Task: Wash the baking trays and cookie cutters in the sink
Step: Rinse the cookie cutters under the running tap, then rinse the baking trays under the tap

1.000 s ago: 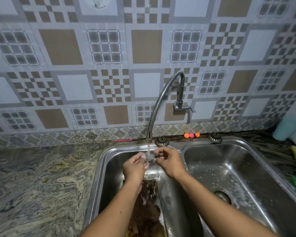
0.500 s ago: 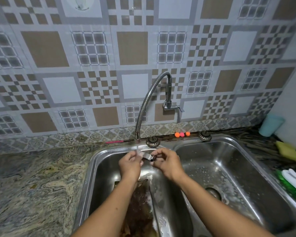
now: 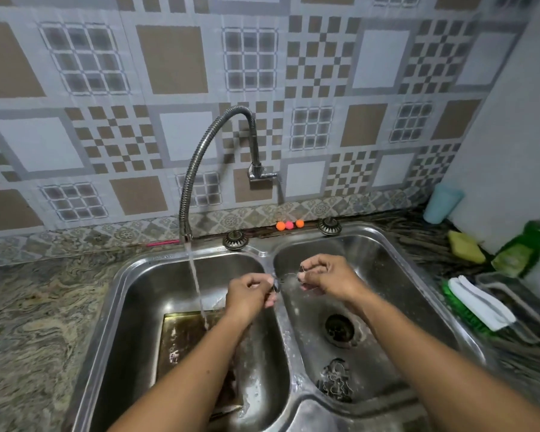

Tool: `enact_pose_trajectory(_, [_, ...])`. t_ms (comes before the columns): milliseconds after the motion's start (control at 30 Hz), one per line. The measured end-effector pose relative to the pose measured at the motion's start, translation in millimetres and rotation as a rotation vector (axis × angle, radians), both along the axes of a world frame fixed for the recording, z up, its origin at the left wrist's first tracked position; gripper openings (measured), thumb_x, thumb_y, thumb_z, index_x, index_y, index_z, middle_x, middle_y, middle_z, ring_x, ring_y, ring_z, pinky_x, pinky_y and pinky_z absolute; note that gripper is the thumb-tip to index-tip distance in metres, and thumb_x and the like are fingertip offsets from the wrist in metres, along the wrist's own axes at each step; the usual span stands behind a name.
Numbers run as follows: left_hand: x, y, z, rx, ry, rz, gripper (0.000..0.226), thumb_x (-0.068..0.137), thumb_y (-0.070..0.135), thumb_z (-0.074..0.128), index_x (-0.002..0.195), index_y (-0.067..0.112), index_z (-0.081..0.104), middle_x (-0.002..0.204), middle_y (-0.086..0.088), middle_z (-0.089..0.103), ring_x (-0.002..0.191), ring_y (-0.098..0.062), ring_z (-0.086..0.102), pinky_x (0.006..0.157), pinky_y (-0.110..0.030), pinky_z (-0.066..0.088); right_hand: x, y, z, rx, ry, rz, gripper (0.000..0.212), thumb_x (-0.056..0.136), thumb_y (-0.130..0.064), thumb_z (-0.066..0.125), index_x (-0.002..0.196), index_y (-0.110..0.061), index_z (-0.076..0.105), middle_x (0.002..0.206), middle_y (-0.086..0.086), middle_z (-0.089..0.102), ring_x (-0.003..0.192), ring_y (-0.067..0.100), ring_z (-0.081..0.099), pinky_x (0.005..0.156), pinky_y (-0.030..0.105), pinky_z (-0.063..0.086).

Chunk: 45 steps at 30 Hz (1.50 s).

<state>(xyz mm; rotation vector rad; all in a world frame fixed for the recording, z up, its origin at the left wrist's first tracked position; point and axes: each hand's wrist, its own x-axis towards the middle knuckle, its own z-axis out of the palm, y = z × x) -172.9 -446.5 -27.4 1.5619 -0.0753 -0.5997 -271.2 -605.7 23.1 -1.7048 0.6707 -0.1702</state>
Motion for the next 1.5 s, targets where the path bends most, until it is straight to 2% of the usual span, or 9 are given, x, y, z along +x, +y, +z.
enact_pose_trajectory(267, [-72.4,-53.8,-29.9,0.181,0.045,-0.272,0.009,0.094,0.005,0.066,0.101,0.0,0.069,0.085,-0.011,0.066,0.065,-0.019,0.062,0.084,-0.044,0.058,-81.4,-71.1,-73.8,0.032,0.346,0.041,0.008,0.085,0.002,0.072,0.088,-0.005,0.068,0.086,0.021,0.075,0.074,0.03,0.071,0.06,0.035,0.055])
enact_pose_trajectory(467, [-107.8,-77.5,-45.3,0.287,0.132,-0.375,0.007,0.095,0.009,0.065,0.102,0.008,0.066,0.09,-0.012,0.065,0.077,-0.024,0.064,0.065,-0.026,0.055,-105.5,-74.0,-132.7,-0.077,0.494,0.154,0.007,0.081,-0.008,0.078,0.087,-0.008,0.074,0.081,0.013,0.076,0.071,0.025,0.071,0.055,0.028,0.051])
enact_pose_trajectory(633, [-118.8,-78.4,-60.0,0.318,0.131,-0.336,0.009,0.095,0.009,0.066,0.103,0.006,0.068,0.088,-0.013,0.064,0.077,-0.024,0.062,0.063,-0.026,0.05,-110.8,-61.6,-163.8,-0.059,0.525,0.201,0.011,0.083,-0.007,0.078,0.088,-0.006,0.068,0.079,0.009,0.071,0.058,0.017,0.064,0.057,0.031,0.054])
enact_pose_trajectory(833, [-117.0,-69.3,-57.3,0.309,0.145,-0.279,0.012,0.095,0.01,0.066,0.105,0.005,0.068,0.093,-0.014,0.067,0.081,-0.027,0.065,0.071,-0.033,0.052,-110.4,-55.1,-168.2,-0.286,0.572,0.309,0.024,0.078,-0.039,0.081,0.082,-0.018,0.069,0.082,-0.003,0.072,0.079,0.013,0.067,0.077,0.03,0.053])
enact_pose_trajectory(933, [-111.9,-63.0,-48.6,0.288,0.131,-0.271,0.014,0.096,0.012,0.064,0.107,0.004,0.067,0.094,-0.014,0.068,0.083,-0.026,0.065,0.074,-0.034,0.054,-102.2,-56.2,-155.8,-0.348,0.57,0.364,0.031,0.077,-0.052,0.075,0.08,-0.022,0.067,0.082,-0.005,0.072,0.079,0.013,0.067,0.079,0.031,0.054])
enact_pose_trajectory(1067, [-99.8,-52.3,-38.7,0.204,0.112,-0.221,0.009,0.095,0.006,0.065,0.101,0.0,0.067,0.087,-0.014,0.064,0.08,-0.026,0.062,0.089,-0.049,0.056,-77.2,-55.2,-126.2,-0.443,0.518,0.326,0.027,0.082,-0.045,0.073,0.079,-0.021,0.063,0.079,-0.003,0.069,0.073,0.014,0.063,0.068,0.028,0.048])
enact_pose_trajectory(1167, [-82.8,-34.5,-32.6,0.176,0.085,-0.172,0.007,0.095,0.005,0.064,0.096,0.003,0.07,0.078,-0.007,0.066,0.068,-0.016,0.061,0.07,-0.031,0.059,-49.7,-44.1,-101.2,-0.458,0.436,0.269,0.028,0.081,-0.038,0.071,0.066,-0.018,0.059,0.065,-0.004,0.063,0.063,0.017,0.06,0.06,0.028,0.047])
enact_pose_trajectory(1367, [-39.1,30.3,-35.2,0.248,-0.003,-0.038,0.018,0.095,0.004,0.062,0.084,0.014,0.072,0.079,-0.009,0.067,0.064,-0.02,0.059,0.059,-0.027,0.048,6.5,22.2,-72.1,-0.376,0.229,0.248,0.021,0.086,-0.024,0.068,0.066,-0.019,0.065,0.066,-0.01,0.066,0.067,0.005,0.06,0.061,0.02,0.043])
enact_pose_trajectory(1500, [-9.1,90.7,-53.9,0.449,-0.113,0.087,0.018,0.09,0.014,0.068,0.078,0.025,0.075,0.089,0.007,0.076,0.087,-0.015,0.069,0.08,-0.025,0.052,40.2,78.7,-98.4,-0.285,0.243,0.251,0.013,0.082,-0.021,0.07,0.072,-0.013,0.07,0.074,-0.003,0.072,0.076,0.014,0.067,0.073,0.026,0.054])
